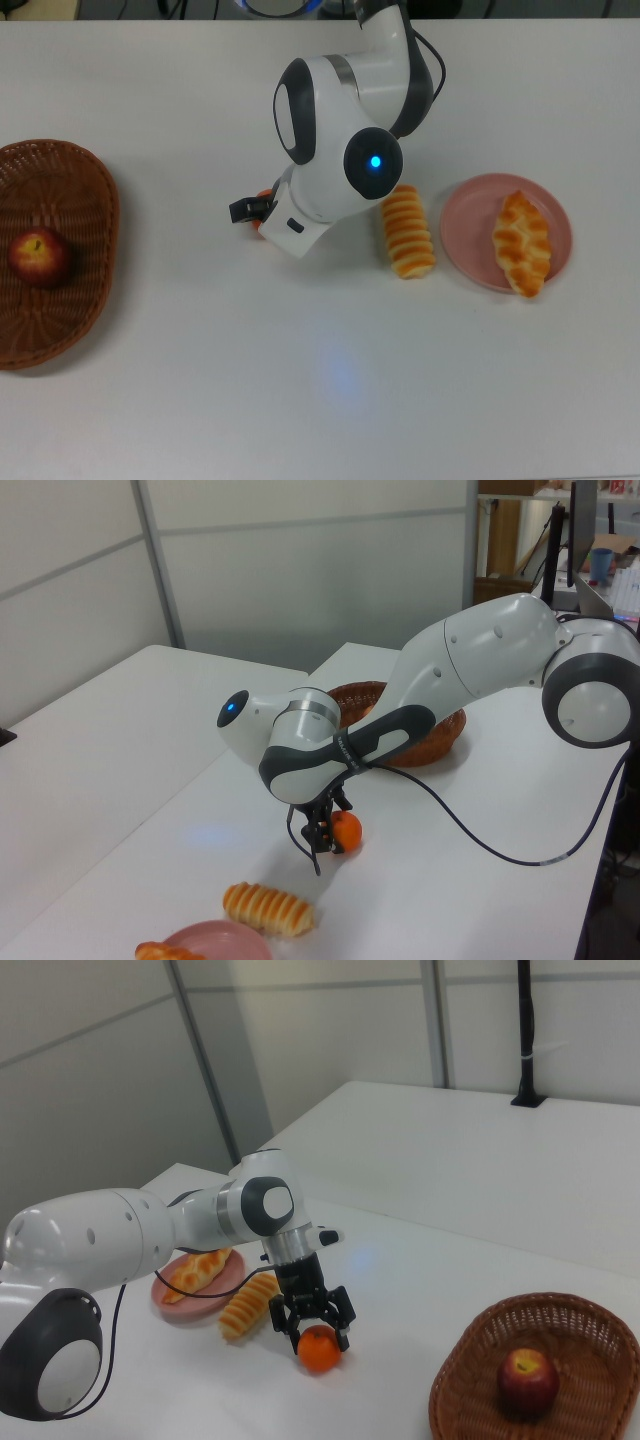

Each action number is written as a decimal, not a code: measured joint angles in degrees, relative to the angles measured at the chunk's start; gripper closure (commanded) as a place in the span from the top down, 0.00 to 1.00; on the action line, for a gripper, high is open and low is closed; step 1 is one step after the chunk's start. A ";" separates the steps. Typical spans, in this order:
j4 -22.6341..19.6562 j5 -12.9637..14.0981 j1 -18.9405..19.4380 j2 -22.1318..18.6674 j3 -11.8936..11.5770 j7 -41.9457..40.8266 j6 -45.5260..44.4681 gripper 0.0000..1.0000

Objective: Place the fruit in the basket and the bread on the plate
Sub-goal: 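Carry the mandarin into the basket beside the apple and release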

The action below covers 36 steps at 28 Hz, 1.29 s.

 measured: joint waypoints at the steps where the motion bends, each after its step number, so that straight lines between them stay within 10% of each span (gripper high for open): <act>1: -0.03 0.00 0.00 0.00 -0.04 -0.05 0.00 0.48; 3: -0.08 0.00 0.00 0.00 -0.06 -0.07 0.00 0.00; 14: 1.84 1.34 -1.74 -0.76 -0.31 0.20 0.15 0.00; 23: 7.68 7.66 -14.96 -5.99 -0.79 -0.85 3.18 0.00; 36: 5.34 3.44 -23.22 -4.67 -5.11 -1.45 9.79 0.00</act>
